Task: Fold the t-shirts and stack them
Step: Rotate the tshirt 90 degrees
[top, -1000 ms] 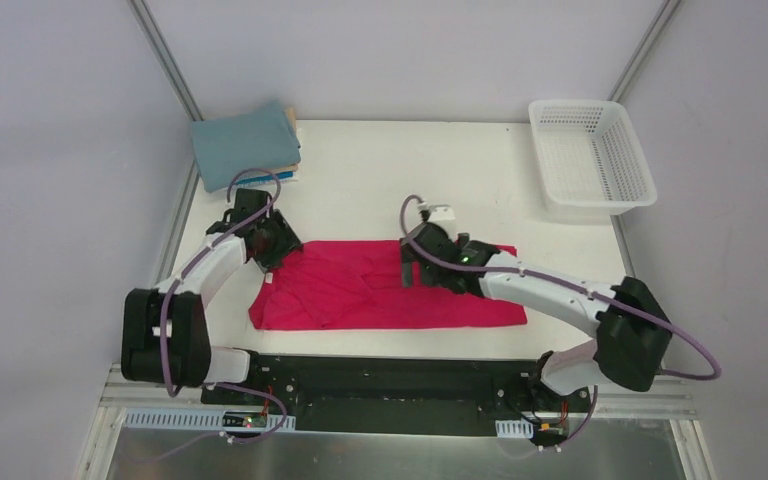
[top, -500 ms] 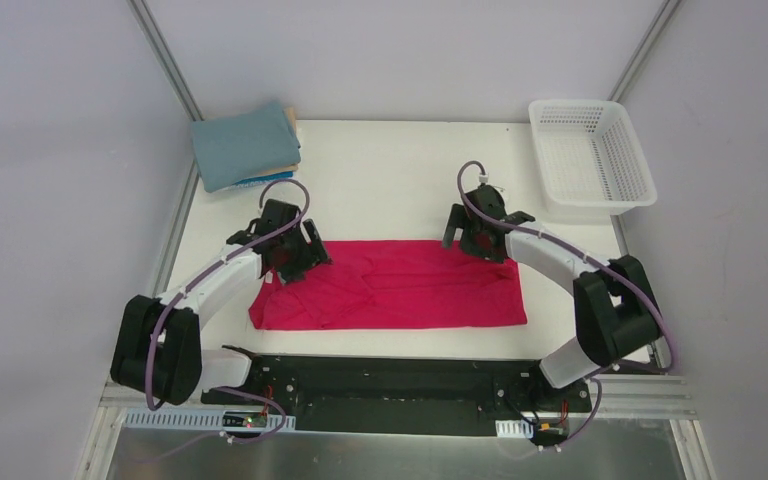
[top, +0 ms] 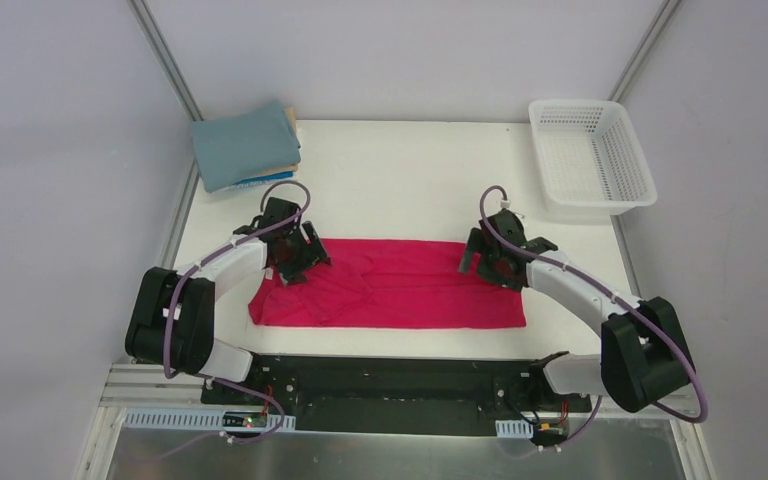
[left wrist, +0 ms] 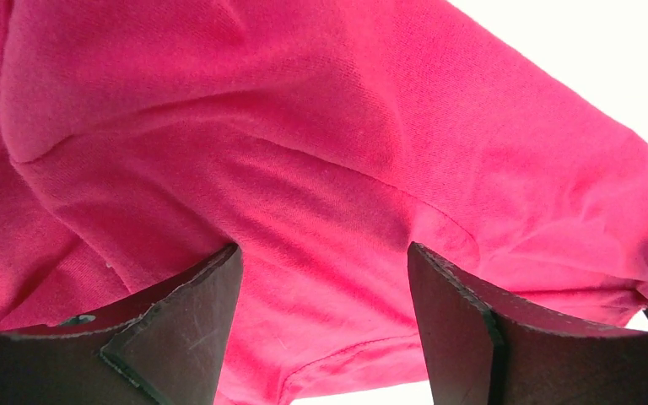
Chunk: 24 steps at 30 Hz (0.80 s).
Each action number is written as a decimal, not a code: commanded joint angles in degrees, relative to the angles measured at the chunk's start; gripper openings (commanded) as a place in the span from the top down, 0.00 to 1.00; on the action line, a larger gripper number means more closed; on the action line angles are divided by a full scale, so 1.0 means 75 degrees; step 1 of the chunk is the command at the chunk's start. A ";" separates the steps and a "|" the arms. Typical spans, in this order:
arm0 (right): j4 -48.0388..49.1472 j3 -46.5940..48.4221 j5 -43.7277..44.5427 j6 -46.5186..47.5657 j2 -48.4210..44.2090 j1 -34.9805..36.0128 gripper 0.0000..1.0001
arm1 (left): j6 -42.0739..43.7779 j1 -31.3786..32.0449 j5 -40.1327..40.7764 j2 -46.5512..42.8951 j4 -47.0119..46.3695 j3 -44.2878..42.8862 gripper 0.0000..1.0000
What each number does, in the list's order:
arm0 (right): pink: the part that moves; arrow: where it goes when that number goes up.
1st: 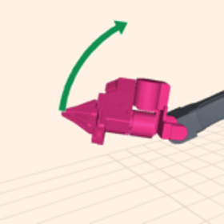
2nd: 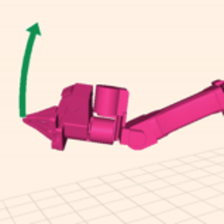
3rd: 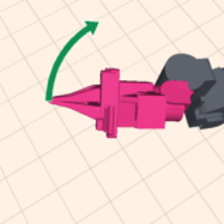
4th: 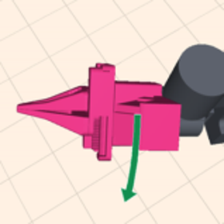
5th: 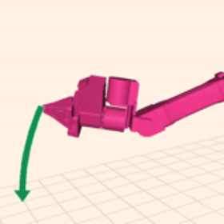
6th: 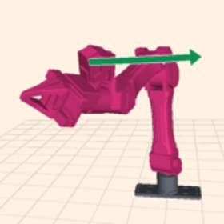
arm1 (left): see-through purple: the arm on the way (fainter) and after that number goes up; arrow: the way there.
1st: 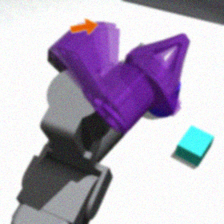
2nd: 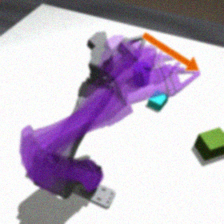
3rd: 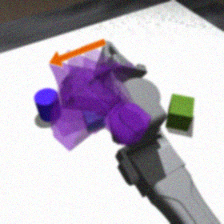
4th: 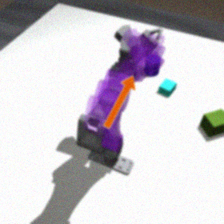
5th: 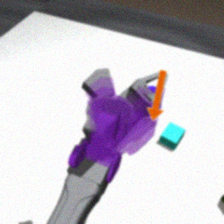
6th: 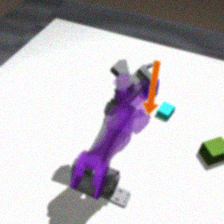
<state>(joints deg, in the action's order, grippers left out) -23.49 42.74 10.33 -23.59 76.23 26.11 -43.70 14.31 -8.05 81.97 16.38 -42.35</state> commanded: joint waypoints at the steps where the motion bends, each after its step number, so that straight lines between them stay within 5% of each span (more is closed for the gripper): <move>1: -0.0368 -0.0048 0.0734 -0.0166 -0.0242 -0.0046 0.00 | 0.0180 -0.0353 0.0243 0.0367 -0.0051 -0.0029 0.28; 5: -0.0380 0.0263 0.0533 -0.0135 -0.0245 -0.0079 0.00 | 0.0399 -0.0544 0.0157 0.0554 -0.0057 -0.0170 0.28; 15: -0.0288 0.1189 -0.3443 0.0924 -0.0739 -0.0075 0.00 | 0.0651 -0.0770 0.0054 0.1655 -0.0063 -0.1125 0.28; 24: -0.0491 0.1169 -0.0498 0.0620 0.0280 -0.0376 0.00 | 0.0729 -0.0760 -0.0560 0.3368 -0.0046 -0.2944 0.31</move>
<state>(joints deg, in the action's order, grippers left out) -25.21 50.54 -5.61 -17.98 75.33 24.38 -40.71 8.91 -11.46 99.83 15.75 -60.16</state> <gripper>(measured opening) 0.994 0.708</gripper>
